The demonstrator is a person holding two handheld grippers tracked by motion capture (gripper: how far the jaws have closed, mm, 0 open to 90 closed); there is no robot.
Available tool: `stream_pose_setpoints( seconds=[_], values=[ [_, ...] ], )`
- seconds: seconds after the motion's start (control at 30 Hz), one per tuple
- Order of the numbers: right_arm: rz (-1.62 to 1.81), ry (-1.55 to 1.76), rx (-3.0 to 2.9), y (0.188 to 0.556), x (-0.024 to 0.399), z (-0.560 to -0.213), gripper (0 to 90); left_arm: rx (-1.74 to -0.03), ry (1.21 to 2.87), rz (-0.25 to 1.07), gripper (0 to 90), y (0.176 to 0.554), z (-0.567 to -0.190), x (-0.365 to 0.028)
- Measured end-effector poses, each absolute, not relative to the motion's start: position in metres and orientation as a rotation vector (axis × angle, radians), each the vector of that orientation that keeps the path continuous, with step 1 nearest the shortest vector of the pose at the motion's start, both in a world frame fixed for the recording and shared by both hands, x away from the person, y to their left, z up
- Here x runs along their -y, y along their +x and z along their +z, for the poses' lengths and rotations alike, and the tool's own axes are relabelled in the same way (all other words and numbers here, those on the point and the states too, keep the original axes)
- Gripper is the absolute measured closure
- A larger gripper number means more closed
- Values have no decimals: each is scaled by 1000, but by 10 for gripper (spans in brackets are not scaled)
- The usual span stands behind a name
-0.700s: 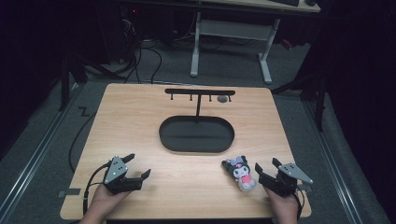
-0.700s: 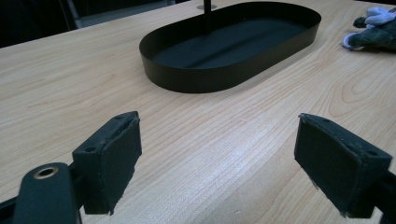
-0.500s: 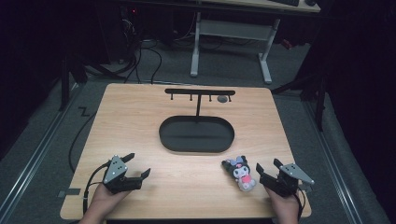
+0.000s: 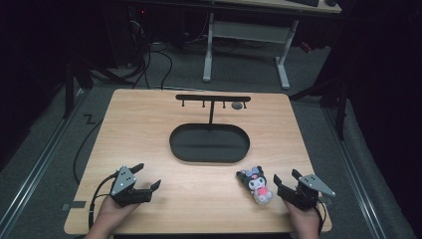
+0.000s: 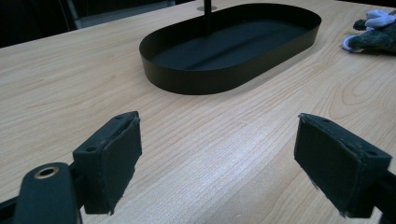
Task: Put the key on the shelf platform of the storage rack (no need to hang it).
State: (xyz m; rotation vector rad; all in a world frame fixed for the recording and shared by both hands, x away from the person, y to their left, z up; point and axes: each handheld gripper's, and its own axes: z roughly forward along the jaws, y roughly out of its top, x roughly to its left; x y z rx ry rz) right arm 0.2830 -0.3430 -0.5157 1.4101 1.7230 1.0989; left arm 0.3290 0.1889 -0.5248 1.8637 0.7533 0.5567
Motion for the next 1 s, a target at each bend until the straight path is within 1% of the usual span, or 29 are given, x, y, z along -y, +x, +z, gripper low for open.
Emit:
stream_pose_setpoints(
  seconds=[0.17, 0.53, 0.77, 1.0],
  values=[
    [1082, 1394, -1723, 283, 342, -514, 262, -748, 1864, 561, 157, 329, -524, -190],
    [882, 1354, -1754, 282, 329, -509, 272, -741, 1861, 563, 157, 329, -523, -190],
    [875, 1400, -1771, 282, 328, -507, 260, -733, 1852, 567, 157, 330, -521, -191],
    [836, 1502, -1842, 283, 333, -503, 269, -726, 1850, 564, 157, 330, -521, -190]
  ],
)
